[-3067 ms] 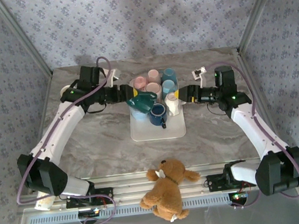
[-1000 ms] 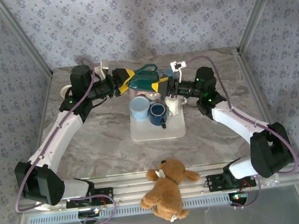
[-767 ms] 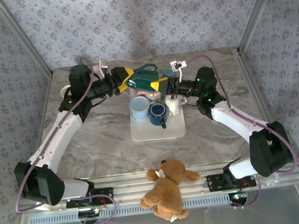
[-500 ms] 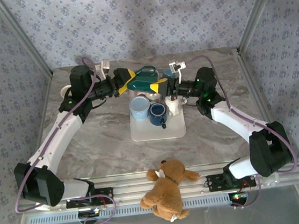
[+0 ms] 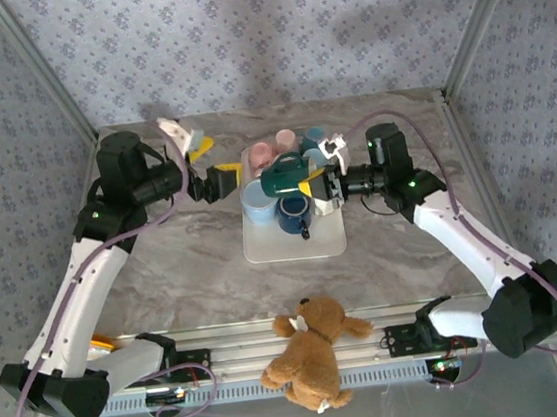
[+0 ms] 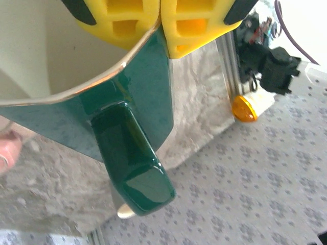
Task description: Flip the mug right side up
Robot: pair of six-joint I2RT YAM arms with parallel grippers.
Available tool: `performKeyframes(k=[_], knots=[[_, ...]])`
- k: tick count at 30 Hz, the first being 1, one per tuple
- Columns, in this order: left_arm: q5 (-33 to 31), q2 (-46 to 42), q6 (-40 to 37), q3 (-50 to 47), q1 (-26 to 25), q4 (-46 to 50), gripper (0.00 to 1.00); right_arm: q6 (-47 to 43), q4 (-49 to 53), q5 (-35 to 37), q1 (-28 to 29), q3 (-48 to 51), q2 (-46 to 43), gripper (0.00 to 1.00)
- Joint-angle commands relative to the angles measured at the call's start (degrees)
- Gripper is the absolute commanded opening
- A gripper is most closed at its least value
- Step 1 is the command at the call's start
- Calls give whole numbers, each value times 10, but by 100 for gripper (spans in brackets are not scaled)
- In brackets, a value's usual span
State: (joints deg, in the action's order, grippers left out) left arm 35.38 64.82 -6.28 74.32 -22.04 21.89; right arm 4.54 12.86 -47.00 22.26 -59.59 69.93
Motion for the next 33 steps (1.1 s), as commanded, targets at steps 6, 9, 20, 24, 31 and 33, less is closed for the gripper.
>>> performKeyframes(k=[6, 9, 20, 24, 31, 33], knots=[[-35, 46, -244, 60, -36, 119, 93, -159, 208, 67, 4, -82, -15, 0], [-51, 69, -260, 81, -50, 132, 91, -195, 268, 102, 16, -125, -4, 0], [-67, 127, -319, 145, -89, 194, 86, -252, 373, 206, 71, -199, 26, 0], [-45, 137, -321, 157, -96, 198, 81, -268, 396, 235, 88, -216, 33, 0], [-1, 166, -321, 161, -112, 183, 74, -283, 418, 255, 109, -241, 48, 0], [3, 174, -317, 164, -115, 178, 72, -282, 421, 256, 114, -247, 49, 0]])
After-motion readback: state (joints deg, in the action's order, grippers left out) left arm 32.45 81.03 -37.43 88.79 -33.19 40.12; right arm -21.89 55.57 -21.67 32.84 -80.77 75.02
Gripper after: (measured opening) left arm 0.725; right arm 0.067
